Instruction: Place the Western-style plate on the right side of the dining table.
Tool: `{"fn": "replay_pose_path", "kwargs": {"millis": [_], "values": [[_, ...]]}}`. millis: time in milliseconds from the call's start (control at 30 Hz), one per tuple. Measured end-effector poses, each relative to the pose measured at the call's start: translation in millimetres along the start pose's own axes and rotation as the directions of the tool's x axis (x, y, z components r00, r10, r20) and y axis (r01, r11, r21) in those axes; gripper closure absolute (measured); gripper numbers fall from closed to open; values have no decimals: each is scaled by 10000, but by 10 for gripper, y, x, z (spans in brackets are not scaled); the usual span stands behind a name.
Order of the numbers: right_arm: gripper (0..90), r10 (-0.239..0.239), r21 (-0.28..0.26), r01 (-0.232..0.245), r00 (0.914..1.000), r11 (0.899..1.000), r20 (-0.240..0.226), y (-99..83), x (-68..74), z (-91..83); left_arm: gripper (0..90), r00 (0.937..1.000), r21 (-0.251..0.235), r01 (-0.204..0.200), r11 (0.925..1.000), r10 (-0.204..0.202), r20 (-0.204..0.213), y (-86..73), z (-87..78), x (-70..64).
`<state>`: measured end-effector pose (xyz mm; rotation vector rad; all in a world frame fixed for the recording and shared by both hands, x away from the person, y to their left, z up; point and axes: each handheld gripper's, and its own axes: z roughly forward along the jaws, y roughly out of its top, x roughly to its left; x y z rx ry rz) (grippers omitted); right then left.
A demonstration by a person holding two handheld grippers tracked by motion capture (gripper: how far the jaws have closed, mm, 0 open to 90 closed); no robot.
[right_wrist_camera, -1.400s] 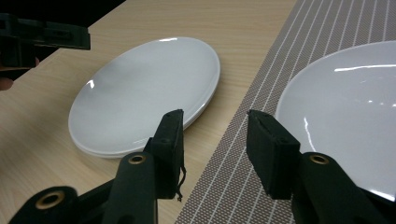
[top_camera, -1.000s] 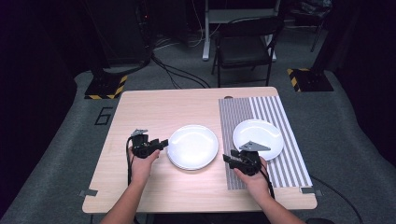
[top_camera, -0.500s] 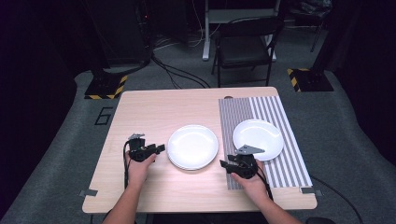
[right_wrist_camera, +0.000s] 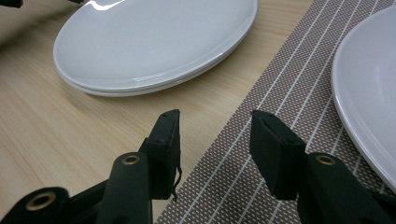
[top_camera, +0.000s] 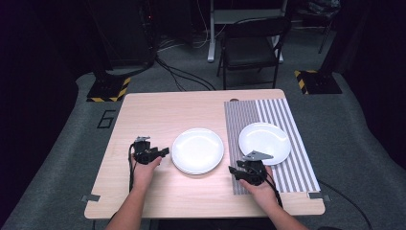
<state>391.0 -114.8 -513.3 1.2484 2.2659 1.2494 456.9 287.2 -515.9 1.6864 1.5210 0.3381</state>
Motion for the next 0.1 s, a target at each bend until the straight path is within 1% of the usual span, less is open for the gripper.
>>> {"fn": "replay_pose_path", "kwargs": {"millis": [67, 100], "values": [[524, -180, 43, 179, 9998, 9998, 106, 1, 11, 6, 385, 9998, 14, -141, 9999, 141, -152, 0, 9, 14], [522, -376, 45, 375, 9991, 9993, 178, 1, 17, 17, 385, 9995, 78, -206, 9998, 208, -228, -1, 13, 20]]}}
